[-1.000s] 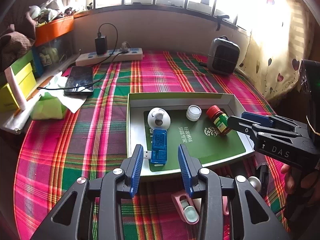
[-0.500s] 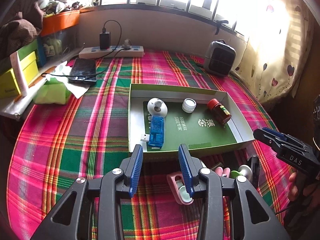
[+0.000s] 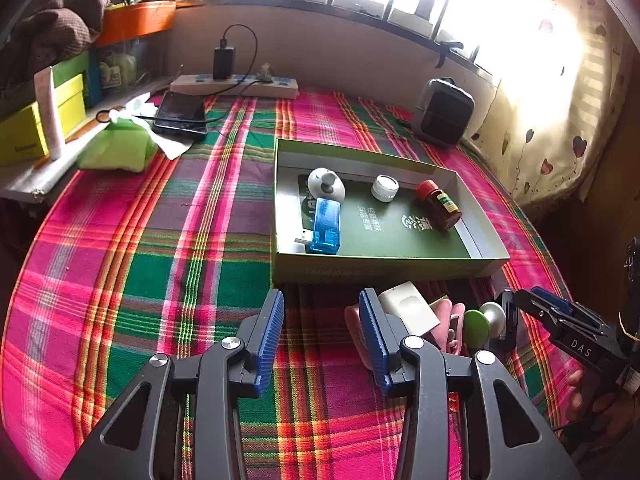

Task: Organize rigid objects
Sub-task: 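Move both grippers back to the objects lying beside the tray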

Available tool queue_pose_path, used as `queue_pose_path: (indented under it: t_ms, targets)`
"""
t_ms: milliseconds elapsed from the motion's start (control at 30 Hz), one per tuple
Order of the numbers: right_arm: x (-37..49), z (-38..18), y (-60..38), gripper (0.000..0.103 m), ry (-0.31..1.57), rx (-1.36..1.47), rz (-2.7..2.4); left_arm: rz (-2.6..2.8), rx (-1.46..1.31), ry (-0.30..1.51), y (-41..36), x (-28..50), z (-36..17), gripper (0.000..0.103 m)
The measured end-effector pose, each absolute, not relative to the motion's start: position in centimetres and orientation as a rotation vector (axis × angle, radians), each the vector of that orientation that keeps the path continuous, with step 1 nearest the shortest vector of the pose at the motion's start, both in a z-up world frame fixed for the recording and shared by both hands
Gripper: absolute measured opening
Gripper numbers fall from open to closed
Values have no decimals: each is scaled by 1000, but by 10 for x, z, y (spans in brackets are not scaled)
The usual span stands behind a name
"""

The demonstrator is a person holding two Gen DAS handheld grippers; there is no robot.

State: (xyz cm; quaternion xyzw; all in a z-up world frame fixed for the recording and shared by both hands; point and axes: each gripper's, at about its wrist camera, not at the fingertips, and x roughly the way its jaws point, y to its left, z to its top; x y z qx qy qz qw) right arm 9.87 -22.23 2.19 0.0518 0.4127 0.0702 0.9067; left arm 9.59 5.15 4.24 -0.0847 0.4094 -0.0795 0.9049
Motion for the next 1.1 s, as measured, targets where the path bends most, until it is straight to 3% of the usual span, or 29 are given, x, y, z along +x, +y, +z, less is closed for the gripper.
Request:
queue_pose_path:
  t_ms: [1100]
  targets:
    - [97,7,-201,52,901,66,168,-248,-135,924,22,92,21,42]
